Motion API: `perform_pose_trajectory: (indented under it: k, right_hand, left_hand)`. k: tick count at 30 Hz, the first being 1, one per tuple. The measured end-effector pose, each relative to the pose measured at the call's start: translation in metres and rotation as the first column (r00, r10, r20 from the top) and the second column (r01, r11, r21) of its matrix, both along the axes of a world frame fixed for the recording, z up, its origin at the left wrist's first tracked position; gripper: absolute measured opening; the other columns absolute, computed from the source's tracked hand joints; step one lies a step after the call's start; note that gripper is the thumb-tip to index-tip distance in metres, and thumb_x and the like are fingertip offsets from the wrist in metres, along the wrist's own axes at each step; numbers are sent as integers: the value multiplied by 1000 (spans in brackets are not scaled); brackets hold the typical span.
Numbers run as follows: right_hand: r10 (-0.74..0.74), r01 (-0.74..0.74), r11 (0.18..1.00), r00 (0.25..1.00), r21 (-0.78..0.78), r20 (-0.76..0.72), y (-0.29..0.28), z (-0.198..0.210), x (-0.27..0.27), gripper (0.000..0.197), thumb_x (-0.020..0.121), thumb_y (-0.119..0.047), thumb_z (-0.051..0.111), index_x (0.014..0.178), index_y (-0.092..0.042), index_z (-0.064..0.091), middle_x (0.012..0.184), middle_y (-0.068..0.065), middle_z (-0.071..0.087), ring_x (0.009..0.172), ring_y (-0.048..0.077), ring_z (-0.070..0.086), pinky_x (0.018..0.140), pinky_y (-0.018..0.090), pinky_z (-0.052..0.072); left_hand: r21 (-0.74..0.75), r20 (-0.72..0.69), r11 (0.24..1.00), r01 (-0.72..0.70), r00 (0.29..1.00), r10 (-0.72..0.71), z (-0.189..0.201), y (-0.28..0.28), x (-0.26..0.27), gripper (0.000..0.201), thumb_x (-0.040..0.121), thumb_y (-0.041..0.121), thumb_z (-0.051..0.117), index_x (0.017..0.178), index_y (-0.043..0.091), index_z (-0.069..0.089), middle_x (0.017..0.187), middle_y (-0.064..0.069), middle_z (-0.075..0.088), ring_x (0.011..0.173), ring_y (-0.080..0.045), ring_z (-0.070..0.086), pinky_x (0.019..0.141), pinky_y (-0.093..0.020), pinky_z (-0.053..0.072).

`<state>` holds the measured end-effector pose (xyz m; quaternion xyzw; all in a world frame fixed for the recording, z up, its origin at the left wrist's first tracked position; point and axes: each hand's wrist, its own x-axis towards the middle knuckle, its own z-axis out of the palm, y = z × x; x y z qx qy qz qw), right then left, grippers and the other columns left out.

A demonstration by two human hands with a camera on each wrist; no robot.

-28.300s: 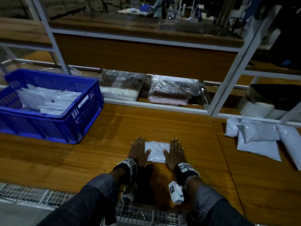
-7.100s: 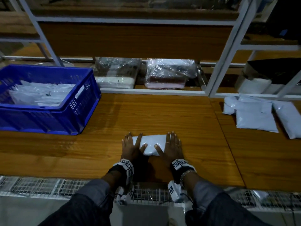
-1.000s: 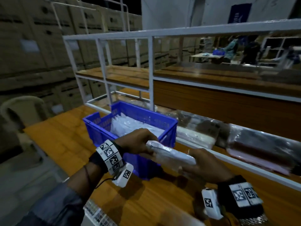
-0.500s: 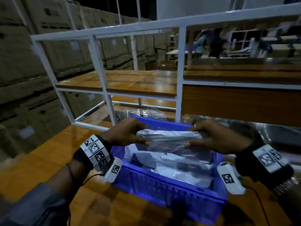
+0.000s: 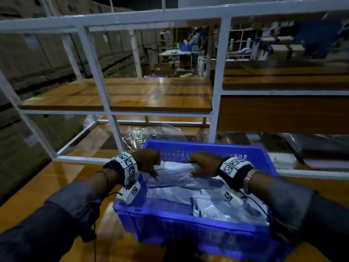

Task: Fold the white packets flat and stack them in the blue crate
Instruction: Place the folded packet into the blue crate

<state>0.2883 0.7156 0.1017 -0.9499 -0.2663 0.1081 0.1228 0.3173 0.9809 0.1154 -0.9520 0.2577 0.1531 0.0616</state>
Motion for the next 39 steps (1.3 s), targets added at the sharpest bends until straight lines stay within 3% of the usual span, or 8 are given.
perform_pose_trajectory:
  k: [7,11,13,16,21,27,34,39]
  right_hand:
    - [-24,30,996,996,81,-82,13,-50,8,47,90,-29,75,130,-7,61,129,18,61,120,34,56,96,39,45]
    - [-51,54,998,996,34,-66,5,-62,12,55,87,-39,76,134,-15,60,136,10,60,124,29,55,100,40,45]
    - [-35,35,999,999,3,-27,5,-67,14,57,83,-45,78,130,-19,61,132,7,62,121,29,57,97,41,47]
    - [24,-24,998,1000,-62,11,12,-77,12,59,78,-50,79,127,-24,61,123,4,65,113,27,59,93,38,49]
    - [104,-100,982,994,-161,18,22,-94,6,49,78,-44,81,114,-17,61,114,5,64,106,29,60,87,37,48]
    - [126,-83,953,983,-292,131,30,-108,8,47,75,-41,84,111,-16,67,112,7,68,110,30,59,83,38,48]
    - [139,-50,930,965,-365,221,35,-105,3,36,83,-34,77,109,-12,64,113,12,66,107,35,61,78,39,44]
    - [137,-58,939,967,-339,214,26,-89,-3,62,67,-71,77,98,-19,63,102,6,65,93,29,62,78,38,47]
  left_hand:
    - [20,-121,999,-41,992,44,-29,-6,23,50,65,34,94,103,8,75,99,-12,74,94,-28,69,73,-24,42]
    - [-4,-178,999,-32,983,31,-42,-19,21,58,62,26,97,110,6,72,109,-8,73,89,-12,60,75,-22,42]
    - [24,-174,999,-33,984,37,-43,-25,20,56,59,27,98,104,8,70,103,-8,70,90,-17,61,78,-26,45]
    - [82,-150,996,-19,988,32,-51,-31,17,47,56,25,98,70,20,53,79,-1,58,84,-26,63,69,-27,43]
    - [215,-125,976,38,992,-11,-81,-41,5,61,53,30,97,83,22,45,106,-11,61,97,-33,62,77,-39,54]
    - [238,29,970,40,998,-49,-84,-40,-5,32,70,19,83,92,17,60,106,-12,65,94,-35,66,66,-33,42]
    - [294,123,955,-40,992,4,-83,-49,-12,39,70,23,90,101,11,70,107,-13,70,100,-36,68,70,-37,44]
    - [157,249,976,-147,963,105,-80,-47,-18,25,96,17,57,118,6,65,124,-16,64,117,-36,61,93,-39,48]
